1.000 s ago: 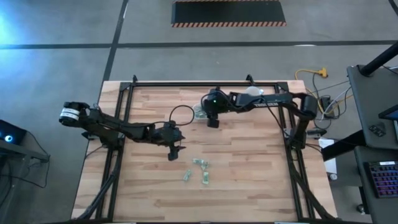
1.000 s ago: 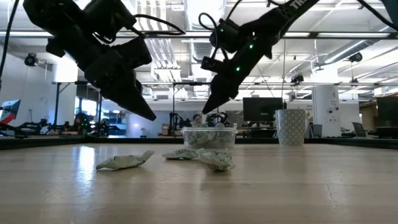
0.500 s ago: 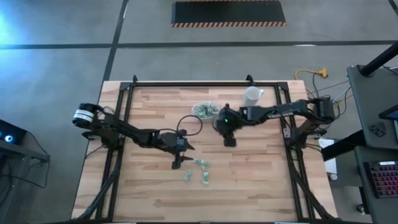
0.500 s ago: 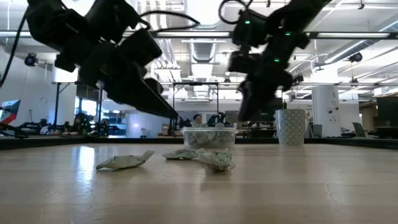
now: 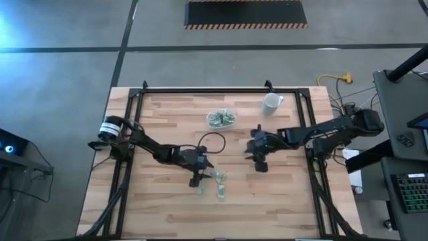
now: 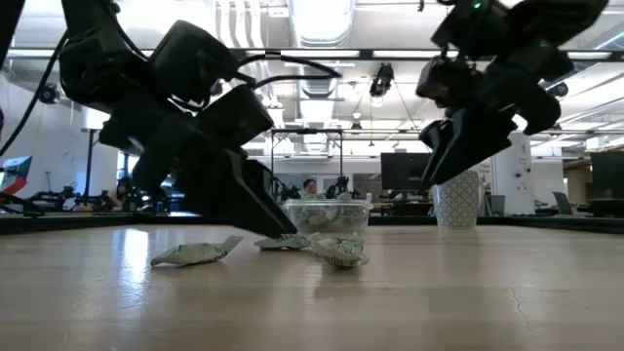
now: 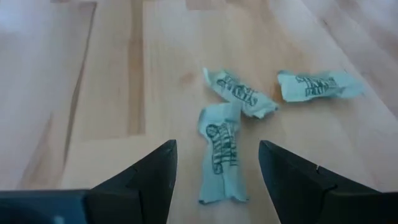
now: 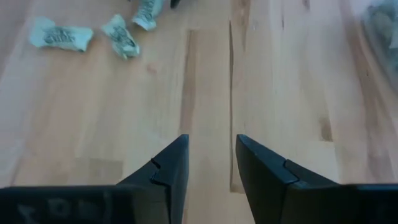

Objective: Pick and place Stevia / Truvia into bins
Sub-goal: Put the stevia packet into the transparent container

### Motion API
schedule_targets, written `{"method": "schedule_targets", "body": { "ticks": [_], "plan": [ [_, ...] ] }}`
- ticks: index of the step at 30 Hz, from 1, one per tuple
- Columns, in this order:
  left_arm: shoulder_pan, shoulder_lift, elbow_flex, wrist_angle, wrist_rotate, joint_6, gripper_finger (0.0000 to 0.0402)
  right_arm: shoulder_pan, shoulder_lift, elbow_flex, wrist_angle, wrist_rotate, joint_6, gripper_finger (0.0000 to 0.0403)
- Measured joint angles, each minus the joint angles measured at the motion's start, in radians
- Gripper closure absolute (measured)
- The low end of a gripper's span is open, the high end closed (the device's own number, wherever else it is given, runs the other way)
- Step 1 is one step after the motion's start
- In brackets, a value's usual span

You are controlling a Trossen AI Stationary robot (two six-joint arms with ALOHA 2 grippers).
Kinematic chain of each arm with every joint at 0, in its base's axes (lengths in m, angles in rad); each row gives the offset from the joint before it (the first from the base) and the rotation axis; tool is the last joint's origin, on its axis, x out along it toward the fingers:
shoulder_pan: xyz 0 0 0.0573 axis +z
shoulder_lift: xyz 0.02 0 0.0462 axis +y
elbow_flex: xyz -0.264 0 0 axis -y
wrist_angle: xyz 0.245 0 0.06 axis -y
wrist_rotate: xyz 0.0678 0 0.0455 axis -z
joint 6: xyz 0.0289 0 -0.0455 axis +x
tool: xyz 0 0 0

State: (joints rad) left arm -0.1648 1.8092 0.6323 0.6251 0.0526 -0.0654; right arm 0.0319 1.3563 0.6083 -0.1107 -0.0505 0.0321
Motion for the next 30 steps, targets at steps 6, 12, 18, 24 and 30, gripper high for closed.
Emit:
{"method": "schedule_targets", "body": {
  "ticks": [6, 12, 18, 24, 30],
  "plan": [
    [-0.002, 0.016, 0.01, -0.013, 0.006, 0.0, 0.0215, 0.001, -0.096, -0.062, 0.023, 0.029, 0.004, 0.0285],
    [-0.002, 0.019, 0.009, -0.026, 0.002, 0.0, 0.0278, 0.001, -0.147, -0.077, 0.028, 0.035, 0.011, 0.0286],
    [-0.001, 0.018, 0.009, -0.033, -0.001, 0.0, 0.0374, 0.001, -0.15, -0.084, 0.02, 0.035, 0.019, 0.0287],
    [-0.002, -0.015, 0.012, -0.044, 0.007, 0.017, 0.0392, 0.001, -0.146, -0.084, 0.019, 0.035, 0.018, 0.0293],
    [0.022, -0.094, 0.03, -0.041, -0.139, 0.157, 0.04, 0.001, -0.145, -0.085, 0.02, 0.035, 0.018, 0.0296]
  ]
}}
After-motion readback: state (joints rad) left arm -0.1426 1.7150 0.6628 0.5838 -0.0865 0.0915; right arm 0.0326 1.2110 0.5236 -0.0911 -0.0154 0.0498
